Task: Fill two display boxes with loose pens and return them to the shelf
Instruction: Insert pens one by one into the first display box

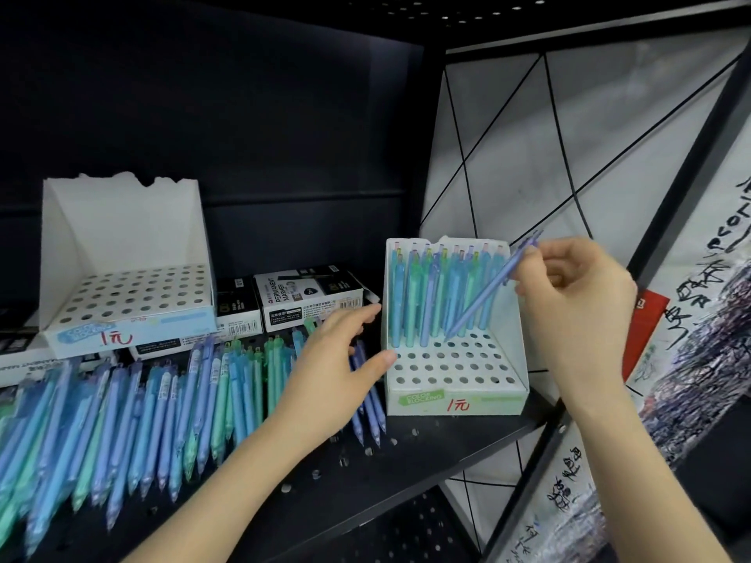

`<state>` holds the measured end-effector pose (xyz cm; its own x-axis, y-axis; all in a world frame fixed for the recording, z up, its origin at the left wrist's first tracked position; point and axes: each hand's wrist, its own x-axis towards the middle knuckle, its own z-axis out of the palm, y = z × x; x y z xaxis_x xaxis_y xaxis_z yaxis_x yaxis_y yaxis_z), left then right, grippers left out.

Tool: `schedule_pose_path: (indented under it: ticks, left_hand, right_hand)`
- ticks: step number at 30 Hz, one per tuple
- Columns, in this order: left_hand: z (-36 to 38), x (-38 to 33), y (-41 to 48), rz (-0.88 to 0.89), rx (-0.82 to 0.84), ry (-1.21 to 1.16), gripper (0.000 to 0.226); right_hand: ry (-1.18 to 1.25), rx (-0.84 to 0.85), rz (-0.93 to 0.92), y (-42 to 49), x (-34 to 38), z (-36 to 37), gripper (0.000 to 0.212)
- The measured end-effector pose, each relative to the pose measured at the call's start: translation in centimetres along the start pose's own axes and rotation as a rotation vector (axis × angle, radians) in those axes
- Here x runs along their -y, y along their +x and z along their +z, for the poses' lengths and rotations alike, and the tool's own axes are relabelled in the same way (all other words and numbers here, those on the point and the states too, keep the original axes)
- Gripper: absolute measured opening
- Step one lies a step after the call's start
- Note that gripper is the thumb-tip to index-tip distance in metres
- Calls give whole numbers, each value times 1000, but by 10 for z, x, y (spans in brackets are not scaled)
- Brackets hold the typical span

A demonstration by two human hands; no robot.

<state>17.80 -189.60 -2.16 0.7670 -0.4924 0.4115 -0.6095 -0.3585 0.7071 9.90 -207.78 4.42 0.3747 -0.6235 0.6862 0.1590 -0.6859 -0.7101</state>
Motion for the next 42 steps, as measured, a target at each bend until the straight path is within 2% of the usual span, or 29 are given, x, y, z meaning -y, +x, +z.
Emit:
schedule_pose_path:
  ticks: [4, 8, 15, 18, 20, 21, 22, 24, 27, 29, 32, 35, 38, 42]
  left_hand:
    - [7, 1, 2, 6, 70, 115, 71]
    - [13, 2, 5, 28, 100, 132, 78]
    - [12, 8, 8, 26, 126, 123, 78]
    - [1, 8, 8, 16, 98, 88, 69]
    - [-14, 9, 2, -15, 14, 75, 59]
    - [-24, 12, -3, -35, -38, 92, 53]
    - [-34, 15, -10, -59, -88, 129, 49]
    - [-56, 25, -27, -118, -173, 242, 44]
    - [-89, 45, -56, -252, -260, 425, 40]
    - [-109, 57, -74, -370, -271, 535, 42]
    - [-134, 71, -94, -541, -324, 761, 52]
    - [-145, 77, -98, -648, -315, 878, 64]
    - [-151, 85, -102, -666, -296, 784, 70]
    - [-154, 89, -102, -653, -360, 519, 77]
  right_hand:
    - [-150, 46, -69, 1, -7, 15, 7]
    - [-190, 166, -73, -2, -15, 29, 8]
    - [-300, 401, -45, -3, -25, 46, 15]
    - [-431, 261, -131, -13, -23, 43, 20]
    - [-382, 128, -233, -26, -12, 39, 19]
    - [-320, 118, -275, -35, -4, 39, 15]
    - [-254, 163, -298, -44, 4, 42, 12]
    - [-139, 387, -268, -65, 16, 55, 11]
    - [-127, 757, -221, -92, 26, 85, 25]
    - [-160, 875, -241, -106, 30, 109, 35]
    - [-225, 978, -282, -121, 39, 139, 52]
    - [-312, 988, -309, -127, 44, 153, 64]
    - [-345, 998, -295, -133, 49, 164, 71]
    - [-255, 988, -202, -139, 52, 168, 70]
